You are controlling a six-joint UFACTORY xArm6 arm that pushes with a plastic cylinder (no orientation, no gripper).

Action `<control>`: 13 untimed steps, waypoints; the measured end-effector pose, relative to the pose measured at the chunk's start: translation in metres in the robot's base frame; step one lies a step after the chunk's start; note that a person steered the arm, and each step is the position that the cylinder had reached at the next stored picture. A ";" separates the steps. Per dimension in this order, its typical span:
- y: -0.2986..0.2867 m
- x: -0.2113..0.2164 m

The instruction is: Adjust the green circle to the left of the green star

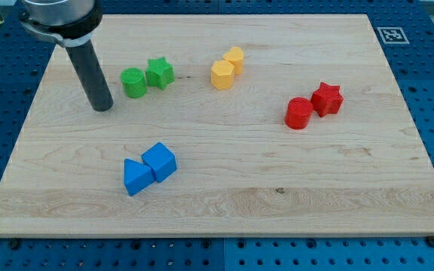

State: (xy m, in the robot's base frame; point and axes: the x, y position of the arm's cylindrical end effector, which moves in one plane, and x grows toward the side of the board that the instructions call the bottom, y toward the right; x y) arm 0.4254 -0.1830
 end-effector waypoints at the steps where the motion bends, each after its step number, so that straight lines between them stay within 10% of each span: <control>1: 0.002 -0.011; 13: 0.156 -0.030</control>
State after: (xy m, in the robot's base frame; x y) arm 0.3950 -0.0271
